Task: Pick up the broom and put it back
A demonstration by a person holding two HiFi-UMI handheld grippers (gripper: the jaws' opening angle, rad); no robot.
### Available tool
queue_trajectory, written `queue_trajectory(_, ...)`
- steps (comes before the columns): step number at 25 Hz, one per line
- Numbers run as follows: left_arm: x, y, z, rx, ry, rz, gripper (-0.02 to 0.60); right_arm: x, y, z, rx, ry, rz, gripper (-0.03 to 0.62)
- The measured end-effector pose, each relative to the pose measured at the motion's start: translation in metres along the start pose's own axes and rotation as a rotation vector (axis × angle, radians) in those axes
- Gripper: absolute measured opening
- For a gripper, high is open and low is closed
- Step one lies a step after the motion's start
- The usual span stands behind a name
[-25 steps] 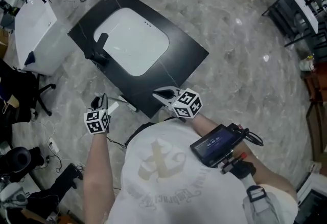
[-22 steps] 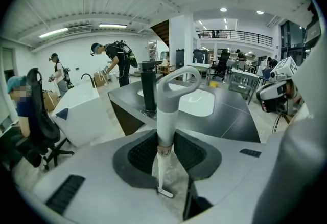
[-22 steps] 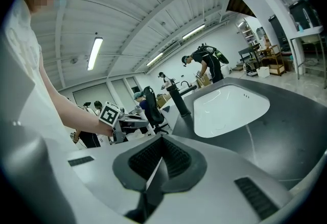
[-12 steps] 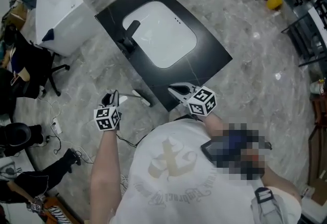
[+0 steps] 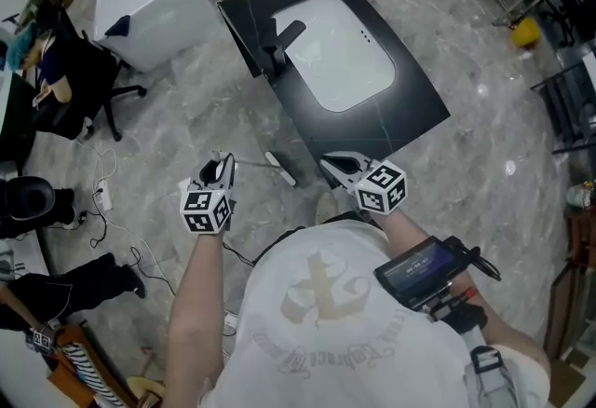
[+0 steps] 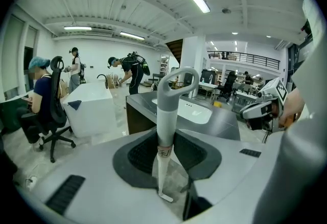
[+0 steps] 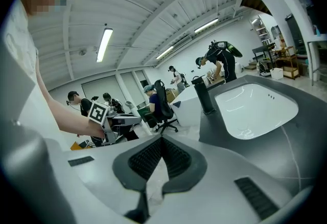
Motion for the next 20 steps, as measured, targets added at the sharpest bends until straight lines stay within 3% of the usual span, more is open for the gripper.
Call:
queue_trajectory(11, -0.011, 0.07, -0.014, -0.052, -0.028, -0.029, 0.107, 0.054, -0.018, 0.002, 0.027, 0.083, 0.057, 0.017)
queue_trajectory(20, -0.001, 0.141, -0.042, -0.081, 0.014, 0.029, 0.106, 0.104, -0.022, -0.011, 0.046, 0.105, 0.1, 0.017)
Point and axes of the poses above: the fingertips, and each gripper's own axes: y backward along the fingers, x to its left, z out of its top, the point moved 2 cm from there along y, backward along the fingers, and after that the axes turned 3 degrees about y, right-handed, at the moved point
